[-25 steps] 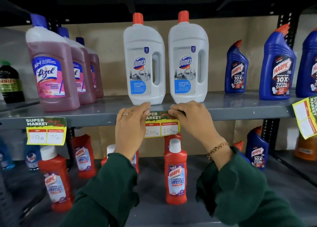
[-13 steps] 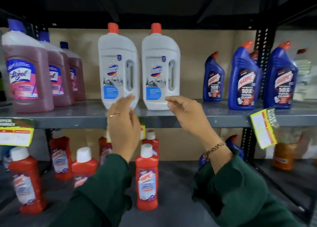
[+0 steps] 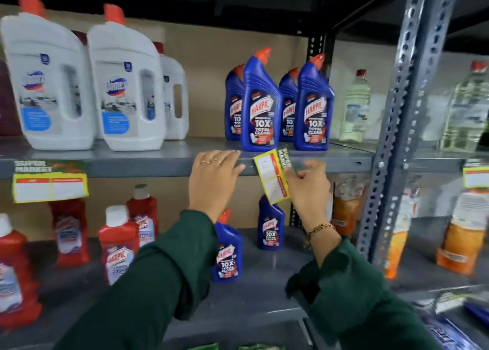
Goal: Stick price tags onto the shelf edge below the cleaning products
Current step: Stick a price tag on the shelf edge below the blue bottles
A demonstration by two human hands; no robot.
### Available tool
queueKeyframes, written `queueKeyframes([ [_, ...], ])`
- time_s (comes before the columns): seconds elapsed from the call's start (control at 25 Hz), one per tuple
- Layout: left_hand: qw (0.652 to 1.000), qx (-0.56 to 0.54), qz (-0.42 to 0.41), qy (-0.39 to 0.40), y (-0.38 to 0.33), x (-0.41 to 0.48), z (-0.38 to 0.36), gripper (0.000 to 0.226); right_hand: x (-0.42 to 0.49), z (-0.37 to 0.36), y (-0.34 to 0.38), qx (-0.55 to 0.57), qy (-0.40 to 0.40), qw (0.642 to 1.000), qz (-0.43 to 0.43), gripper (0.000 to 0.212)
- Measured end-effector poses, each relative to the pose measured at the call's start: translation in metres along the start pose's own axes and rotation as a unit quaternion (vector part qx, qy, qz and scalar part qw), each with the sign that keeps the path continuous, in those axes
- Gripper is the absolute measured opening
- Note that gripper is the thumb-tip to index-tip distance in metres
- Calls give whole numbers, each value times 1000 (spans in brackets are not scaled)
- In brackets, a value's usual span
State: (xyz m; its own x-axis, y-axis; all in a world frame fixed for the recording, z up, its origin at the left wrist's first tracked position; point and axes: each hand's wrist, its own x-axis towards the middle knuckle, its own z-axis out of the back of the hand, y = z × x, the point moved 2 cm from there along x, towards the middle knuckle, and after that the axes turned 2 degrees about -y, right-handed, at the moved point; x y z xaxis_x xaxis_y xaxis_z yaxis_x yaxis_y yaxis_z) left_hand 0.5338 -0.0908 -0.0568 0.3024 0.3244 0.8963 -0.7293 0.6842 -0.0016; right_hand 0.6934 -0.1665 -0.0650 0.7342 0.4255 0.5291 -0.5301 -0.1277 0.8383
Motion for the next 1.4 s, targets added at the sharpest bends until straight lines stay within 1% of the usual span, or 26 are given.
queueKeyframes([
  [0.04,1000,8,-2,-7,0,-1,-1,37,1,3,-2,22,35,999,-9,29],
  [0.08,1000,12,0,-13,0,-1,-1,39,0,6,-3,24,50,998,-1,23],
  [0.16,999,-21,32,-21,-2,0,2,44,-3,15,0,32,63,996,46,12],
  [0.24,988,-126,85,-13,-9,2,10,43,-7,24,7,33,95,986,129,7],
  [0.28,978,-188,92,0,-14,3,13,42,-8,27,10,18,116,978,174,8],
  [0.32,972,-222,76,22,-21,3,15,44,-7,29,11,1,132,968,211,9],
  [0.36,974,-219,42,47,-28,3,15,43,-4,30,12,-6,143,961,239,11],
  [0.44,984,-168,-9,52,-36,4,11,23,6,31,15,-18,155,951,268,15],
  [0.48,988,-149,-5,46,-37,5,10,16,12,31,15,-32,165,946,278,14],
  [0.52,990,-136,2,39,-38,6,9,14,18,31,15,-51,176,939,290,13],
  [0.68,996,-81,1,22,-45,11,-1,15,36,27,7,-91,170,916,351,13],
  [0.84,997,-69,-11,30,-44,9,-10,17,41,23,-3,-72,167,923,338,15],
  [1.0,997,-77,-1,4,-42,7,-18,30,42,15,-8,-74,148,934,317,16],
  [1.12,994,-101,19,-26,-44,6,-21,23,40,10,-11,-74,136,936,316,15],
  [1.28,980,-155,106,-69,-48,9,-20,15,44,11,-5,-36,112,950,288,14],
  [1.4,980,-146,114,-78,-50,10,-21,13,44,10,-4,-52,103,949,292,16],
])
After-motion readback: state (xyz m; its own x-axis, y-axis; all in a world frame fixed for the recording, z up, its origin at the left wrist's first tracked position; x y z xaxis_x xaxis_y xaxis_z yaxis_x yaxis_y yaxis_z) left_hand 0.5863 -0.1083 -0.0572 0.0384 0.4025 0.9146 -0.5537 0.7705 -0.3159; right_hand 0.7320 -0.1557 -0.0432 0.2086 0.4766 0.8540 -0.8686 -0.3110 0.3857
